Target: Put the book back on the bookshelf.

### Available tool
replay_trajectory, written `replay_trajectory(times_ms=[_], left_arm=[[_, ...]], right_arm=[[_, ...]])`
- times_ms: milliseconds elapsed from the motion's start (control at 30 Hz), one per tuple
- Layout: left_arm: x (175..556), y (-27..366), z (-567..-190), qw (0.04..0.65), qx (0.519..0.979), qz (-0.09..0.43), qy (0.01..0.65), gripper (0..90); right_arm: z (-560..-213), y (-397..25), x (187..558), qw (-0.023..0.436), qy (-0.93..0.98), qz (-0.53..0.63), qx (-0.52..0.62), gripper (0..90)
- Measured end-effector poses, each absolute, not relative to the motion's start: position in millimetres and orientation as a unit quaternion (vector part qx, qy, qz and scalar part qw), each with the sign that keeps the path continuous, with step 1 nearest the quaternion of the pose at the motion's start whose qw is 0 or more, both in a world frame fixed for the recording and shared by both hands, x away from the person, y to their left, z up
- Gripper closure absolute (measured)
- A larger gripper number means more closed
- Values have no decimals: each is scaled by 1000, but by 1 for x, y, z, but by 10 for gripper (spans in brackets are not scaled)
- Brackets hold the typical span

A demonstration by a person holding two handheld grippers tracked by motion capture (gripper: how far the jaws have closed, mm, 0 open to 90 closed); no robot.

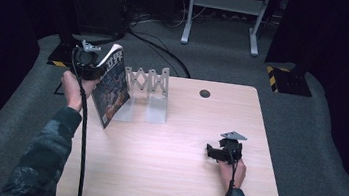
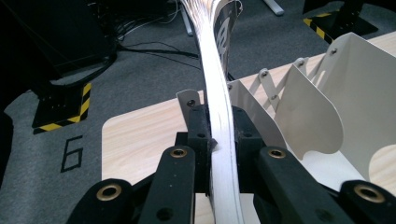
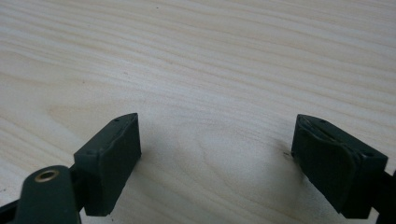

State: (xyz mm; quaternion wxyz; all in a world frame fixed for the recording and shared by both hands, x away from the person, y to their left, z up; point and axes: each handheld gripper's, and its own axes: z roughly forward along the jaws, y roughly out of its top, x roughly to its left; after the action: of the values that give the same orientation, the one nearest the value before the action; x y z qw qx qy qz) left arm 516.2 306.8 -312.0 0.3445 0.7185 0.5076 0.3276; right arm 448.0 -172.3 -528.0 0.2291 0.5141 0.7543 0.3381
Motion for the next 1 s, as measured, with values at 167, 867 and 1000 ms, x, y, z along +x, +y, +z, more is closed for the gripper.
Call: replay_trajectory(times_ms=[167,867,1000], left_arm=[[515,308,-314,339,713,342,509,752],[462,315,-311,356,695,387,490,140],[455,319,-315,358,687,396,493,120]], right_arm=[[-528,-172,448,229,754,338,514,150],[-528,-172,448,229,754,338,514,151],[-528,-172,448,229,754,338,514,151]])
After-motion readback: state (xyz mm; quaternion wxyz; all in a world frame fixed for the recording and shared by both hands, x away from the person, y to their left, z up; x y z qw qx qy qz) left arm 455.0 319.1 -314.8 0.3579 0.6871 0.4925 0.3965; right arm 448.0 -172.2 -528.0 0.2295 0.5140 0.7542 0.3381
